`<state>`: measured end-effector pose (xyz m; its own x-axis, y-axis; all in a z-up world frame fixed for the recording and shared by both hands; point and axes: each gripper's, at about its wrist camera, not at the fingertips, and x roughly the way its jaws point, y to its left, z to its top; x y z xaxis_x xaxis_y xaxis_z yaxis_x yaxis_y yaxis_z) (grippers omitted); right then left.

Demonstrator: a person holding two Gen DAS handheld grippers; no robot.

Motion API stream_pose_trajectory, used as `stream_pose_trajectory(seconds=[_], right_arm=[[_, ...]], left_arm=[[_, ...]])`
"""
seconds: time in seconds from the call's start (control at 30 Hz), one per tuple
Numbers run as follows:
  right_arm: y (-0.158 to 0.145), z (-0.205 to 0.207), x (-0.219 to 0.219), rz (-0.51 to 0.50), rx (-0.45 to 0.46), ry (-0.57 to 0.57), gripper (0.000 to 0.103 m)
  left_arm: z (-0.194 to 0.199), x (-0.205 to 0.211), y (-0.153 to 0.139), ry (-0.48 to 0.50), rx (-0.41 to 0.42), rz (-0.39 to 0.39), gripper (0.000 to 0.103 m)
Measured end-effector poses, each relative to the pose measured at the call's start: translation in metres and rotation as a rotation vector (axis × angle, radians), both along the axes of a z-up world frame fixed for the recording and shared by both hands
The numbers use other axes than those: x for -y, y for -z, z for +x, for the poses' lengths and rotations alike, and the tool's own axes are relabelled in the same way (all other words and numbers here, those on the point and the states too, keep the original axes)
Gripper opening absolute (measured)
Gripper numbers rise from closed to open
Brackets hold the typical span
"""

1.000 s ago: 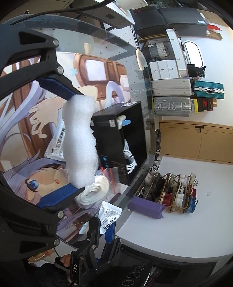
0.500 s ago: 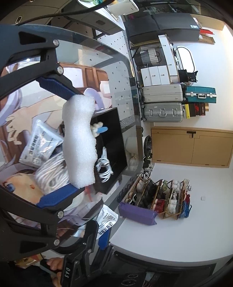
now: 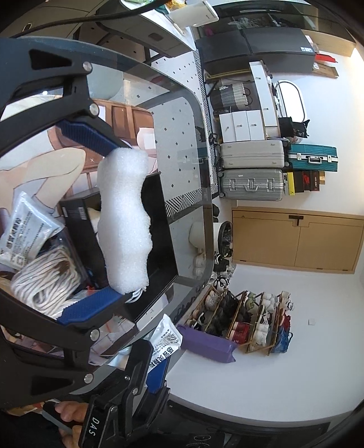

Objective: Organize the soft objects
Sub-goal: 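Carry the foam tube and white packet over the black box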

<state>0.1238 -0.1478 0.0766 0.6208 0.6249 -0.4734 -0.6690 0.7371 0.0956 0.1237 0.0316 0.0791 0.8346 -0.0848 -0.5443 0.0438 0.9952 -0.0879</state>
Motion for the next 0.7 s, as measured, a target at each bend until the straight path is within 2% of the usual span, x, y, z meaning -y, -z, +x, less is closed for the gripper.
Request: stream_pose_trajectory(seconds=[0.33, 0.7], right_arm=[[0.004, 0.035, -0.019, 0.000, -0.027, 0.004, 0.042], [0.022, 0.080, -0.041, -0.040, -0.084, -0.010, 0.042]], left_arm=[[0.030, -0.004, 0.014, -0.022, -0.031, -0.004, 0.090], [0.048, 0.004, 0.030, -0.010, -0.057, 0.044, 0.090]])
